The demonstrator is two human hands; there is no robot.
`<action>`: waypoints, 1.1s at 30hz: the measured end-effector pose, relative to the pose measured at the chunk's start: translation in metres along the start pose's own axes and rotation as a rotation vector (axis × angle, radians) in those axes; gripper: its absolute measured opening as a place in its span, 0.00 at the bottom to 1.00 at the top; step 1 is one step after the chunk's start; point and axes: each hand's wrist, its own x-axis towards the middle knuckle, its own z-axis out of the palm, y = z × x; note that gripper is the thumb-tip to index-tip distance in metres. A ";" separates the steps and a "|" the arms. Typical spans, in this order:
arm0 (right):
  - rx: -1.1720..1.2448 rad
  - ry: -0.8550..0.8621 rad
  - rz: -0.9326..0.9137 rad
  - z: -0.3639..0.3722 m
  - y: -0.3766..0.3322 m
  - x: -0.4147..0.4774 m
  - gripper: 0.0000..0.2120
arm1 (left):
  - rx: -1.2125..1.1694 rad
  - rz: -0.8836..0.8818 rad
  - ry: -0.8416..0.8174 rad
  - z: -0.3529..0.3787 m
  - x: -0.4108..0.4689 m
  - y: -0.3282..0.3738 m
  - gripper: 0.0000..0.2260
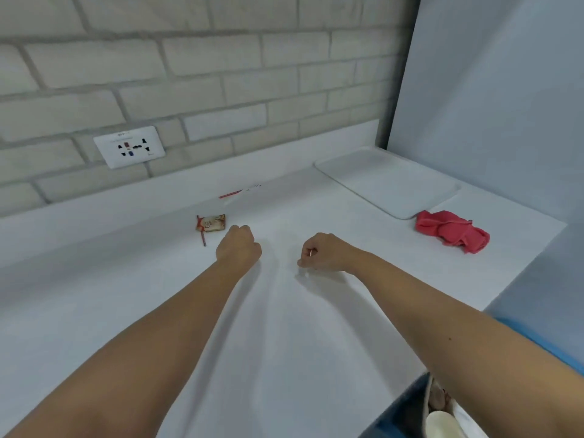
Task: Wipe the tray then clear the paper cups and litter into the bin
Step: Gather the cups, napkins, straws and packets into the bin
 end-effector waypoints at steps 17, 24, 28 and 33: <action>-0.090 -0.054 -0.054 0.049 -0.079 0.155 0.18 | -0.276 -0.307 0.071 -0.015 0.080 -0.104 0.10; -0.106 0.002 -0.054 0.061 -0.097 0.217 0.31 | -0.205 -0.389 0.055 -0.015 0.109 -0.107 0.07; -0.205 -0.023 -0.038 0.069 -0.104 0.241 0.32 | -0.197 -0.392 0.013 -0.019 0.124 -0.110 0.13; -0.140 -0.046 -0.064 0.072 -0.106 0.254 0.17 | -0.066 -0.348 -0.070 -0.017 0.129 -0.109 0.11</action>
